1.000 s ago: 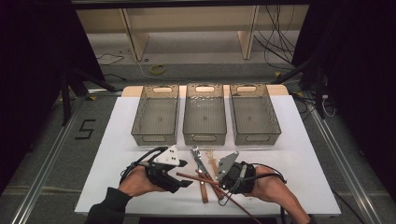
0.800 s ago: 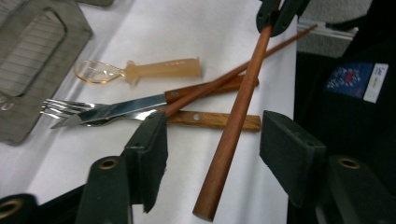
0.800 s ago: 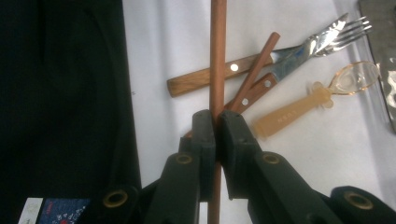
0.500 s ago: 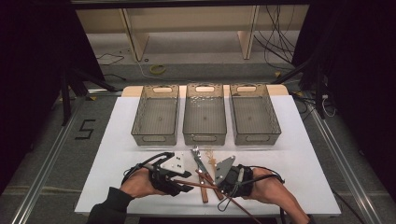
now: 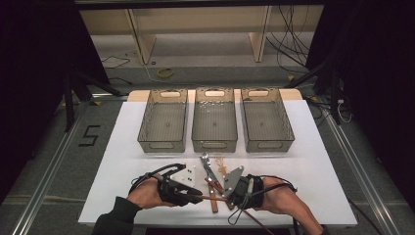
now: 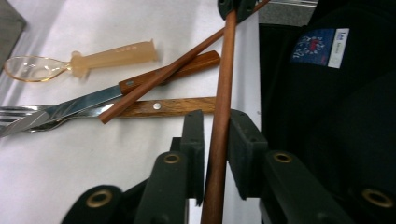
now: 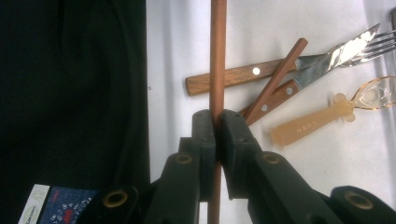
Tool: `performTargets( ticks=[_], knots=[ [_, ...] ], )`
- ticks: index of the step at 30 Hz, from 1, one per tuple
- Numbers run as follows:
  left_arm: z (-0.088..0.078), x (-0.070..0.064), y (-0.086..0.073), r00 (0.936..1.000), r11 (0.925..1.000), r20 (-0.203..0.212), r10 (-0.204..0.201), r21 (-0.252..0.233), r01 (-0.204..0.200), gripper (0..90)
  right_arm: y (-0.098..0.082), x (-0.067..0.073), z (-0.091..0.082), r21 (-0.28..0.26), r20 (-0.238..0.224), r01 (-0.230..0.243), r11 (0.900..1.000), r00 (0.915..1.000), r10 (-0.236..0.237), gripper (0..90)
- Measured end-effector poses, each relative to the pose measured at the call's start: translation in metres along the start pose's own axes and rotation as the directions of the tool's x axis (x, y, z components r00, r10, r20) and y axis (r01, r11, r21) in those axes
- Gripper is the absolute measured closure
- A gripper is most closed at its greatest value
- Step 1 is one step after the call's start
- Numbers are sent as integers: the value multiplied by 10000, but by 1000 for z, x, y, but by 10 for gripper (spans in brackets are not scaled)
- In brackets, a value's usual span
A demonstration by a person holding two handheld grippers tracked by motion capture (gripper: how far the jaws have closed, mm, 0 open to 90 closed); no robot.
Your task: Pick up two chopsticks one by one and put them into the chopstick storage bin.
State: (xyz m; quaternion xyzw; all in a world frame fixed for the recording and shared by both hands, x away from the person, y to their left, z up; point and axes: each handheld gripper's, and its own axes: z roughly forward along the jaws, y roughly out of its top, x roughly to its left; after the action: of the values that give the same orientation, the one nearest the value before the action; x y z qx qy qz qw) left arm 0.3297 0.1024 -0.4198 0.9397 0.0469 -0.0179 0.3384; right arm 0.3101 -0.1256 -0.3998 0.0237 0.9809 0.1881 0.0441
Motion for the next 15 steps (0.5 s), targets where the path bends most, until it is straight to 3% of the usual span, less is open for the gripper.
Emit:
performTargets(
  ticks=[6,9,12,13,14,15],
  knots=[
    [4,-1,-2,9991,9997,358,217,104,-221,824,-1,0,2,54,63,110,9999,9999,-110,828],
    [5,0,-4,9995,9997,218,210,146,-213,827,-2,-3,1,-80,29,-300,9995,9995,301,781],
    [2,4,-8,10000,9999,5,89,-126,-88,828,-5,-9,-5,-594,383,-894,9942,9950,917,631],
    [0,8,-11,9996,9998,-282,-101,-176,96,828,-5,-10,-8,-759,467,-1082,9912,9926,1120,587],
    [0,8,-11,9996,9998,-282,-101,-176,96,829,-5,-10,-8,-759,467,-1082,9912,9926,1120,587],
    [0,9,-13,9991,9996,-399,-168,-227,159,829,-6,-12,-13,-1133,764,-1450,9829,9851,1541,537]
  ],
)
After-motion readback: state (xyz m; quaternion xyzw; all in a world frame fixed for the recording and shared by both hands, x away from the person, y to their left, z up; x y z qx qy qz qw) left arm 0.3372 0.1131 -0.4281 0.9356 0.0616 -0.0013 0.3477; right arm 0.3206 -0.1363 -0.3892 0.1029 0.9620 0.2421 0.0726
